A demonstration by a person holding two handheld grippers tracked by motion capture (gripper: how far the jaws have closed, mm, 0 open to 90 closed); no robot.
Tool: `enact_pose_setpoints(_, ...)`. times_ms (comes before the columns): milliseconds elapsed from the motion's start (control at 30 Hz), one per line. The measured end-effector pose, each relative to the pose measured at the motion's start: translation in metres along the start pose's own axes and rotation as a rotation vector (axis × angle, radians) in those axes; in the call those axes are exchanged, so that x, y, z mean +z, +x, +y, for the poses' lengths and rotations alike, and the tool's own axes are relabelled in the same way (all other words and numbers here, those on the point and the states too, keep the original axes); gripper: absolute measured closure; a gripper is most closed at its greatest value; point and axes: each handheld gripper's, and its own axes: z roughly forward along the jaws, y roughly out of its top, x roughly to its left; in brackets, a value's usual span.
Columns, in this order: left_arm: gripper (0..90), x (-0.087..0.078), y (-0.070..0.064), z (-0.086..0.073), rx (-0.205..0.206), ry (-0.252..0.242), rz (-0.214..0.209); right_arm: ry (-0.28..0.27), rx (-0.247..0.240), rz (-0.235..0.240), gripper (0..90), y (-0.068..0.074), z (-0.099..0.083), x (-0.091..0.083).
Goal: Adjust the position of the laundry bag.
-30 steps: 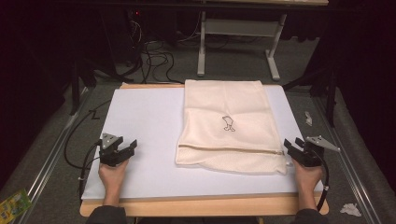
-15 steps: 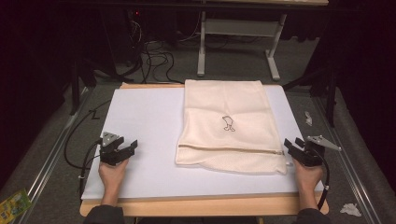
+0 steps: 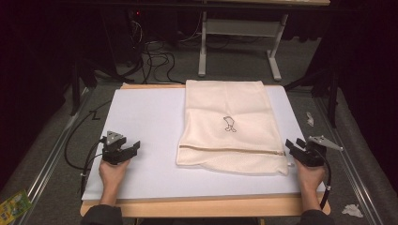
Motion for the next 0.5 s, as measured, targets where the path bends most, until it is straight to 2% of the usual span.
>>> enact_pose_setpoints(67, 36.2, -0.002, -0.003, 0.002, -0.001, -0.022, -0.012, 0.006, 0.002, 0.004, 49.4, 0.001, 0.0, 0.0)
enact_pose_setpoints(133, 36.1, -0.002, -0.006, 0.003, -0.003, -0.023, -0.031, 0.011, 0.006, 0.006, 49.3, 0.001, 0.0, 0.0)
enact_pose_setpoints(300, 36.3, 0.0, -0.013, 0.006, 0.005, 0.002, -0.058, 0.027, 0.011, 0.018, 49.3, 0.002, 0.001, -0.002)
enact_pose_setpoints(500, 36.3, 0.003, -0.019, 0.011, -0.02, 0.03, -0.086, 0.058, -0.001, 0.038, 49.3, 0.002, 0.003, -0.002)
